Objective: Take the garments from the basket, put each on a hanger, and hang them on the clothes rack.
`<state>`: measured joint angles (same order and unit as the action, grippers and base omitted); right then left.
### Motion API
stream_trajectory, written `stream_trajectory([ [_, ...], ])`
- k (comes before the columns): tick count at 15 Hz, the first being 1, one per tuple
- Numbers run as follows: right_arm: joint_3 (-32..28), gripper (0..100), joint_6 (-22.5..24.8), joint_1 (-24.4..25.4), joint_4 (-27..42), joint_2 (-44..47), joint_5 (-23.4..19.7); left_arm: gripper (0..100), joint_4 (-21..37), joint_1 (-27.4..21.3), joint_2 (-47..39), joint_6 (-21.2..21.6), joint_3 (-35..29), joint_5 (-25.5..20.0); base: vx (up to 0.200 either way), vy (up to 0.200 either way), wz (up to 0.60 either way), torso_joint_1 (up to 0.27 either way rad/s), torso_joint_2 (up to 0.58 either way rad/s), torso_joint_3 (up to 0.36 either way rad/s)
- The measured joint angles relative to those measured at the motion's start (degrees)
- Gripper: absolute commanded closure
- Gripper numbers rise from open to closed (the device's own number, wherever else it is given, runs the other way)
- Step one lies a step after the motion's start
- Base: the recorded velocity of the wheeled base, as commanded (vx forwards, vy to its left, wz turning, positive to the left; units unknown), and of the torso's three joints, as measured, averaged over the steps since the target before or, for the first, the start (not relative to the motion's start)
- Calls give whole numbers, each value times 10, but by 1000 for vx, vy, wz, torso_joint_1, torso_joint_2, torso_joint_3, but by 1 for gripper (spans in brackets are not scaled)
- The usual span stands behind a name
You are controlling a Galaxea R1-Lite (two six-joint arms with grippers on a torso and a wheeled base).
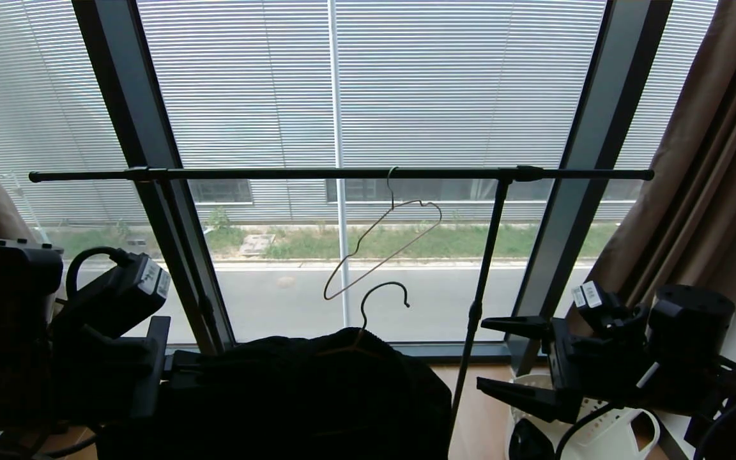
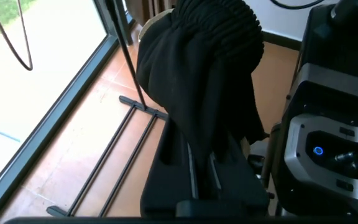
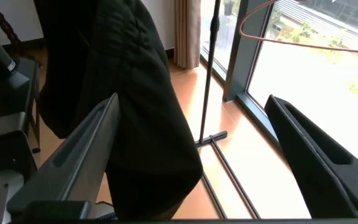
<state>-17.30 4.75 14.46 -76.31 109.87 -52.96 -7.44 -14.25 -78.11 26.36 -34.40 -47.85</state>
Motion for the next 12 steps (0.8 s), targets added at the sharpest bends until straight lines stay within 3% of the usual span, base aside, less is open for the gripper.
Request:
stream_trajectory([
  [3, -7, 0, 18, -2, -1, 25, 2, 100, 0, 12, 25, -27, 1, -46, 0, 0, 0, 0, 0, 0],
  [5, -10, 0, 22, -7, -5, 40, 3, 100, -13, 22, 37, -30, -1, -53, 0, 0, 0, 0, 0, 0],
  [9, -6, 0, 23, -17, -71, 76, 1, 100, -84, 26, 47, -91, 8, -56, 0, 0, 0, 0, 0, 0],
  [12, -1, 0, 24, -18, -78, 95, 1, 100, -121, 25, 49, -116, 15, -56, 0, 0, 0, 0, 0, 0],
])
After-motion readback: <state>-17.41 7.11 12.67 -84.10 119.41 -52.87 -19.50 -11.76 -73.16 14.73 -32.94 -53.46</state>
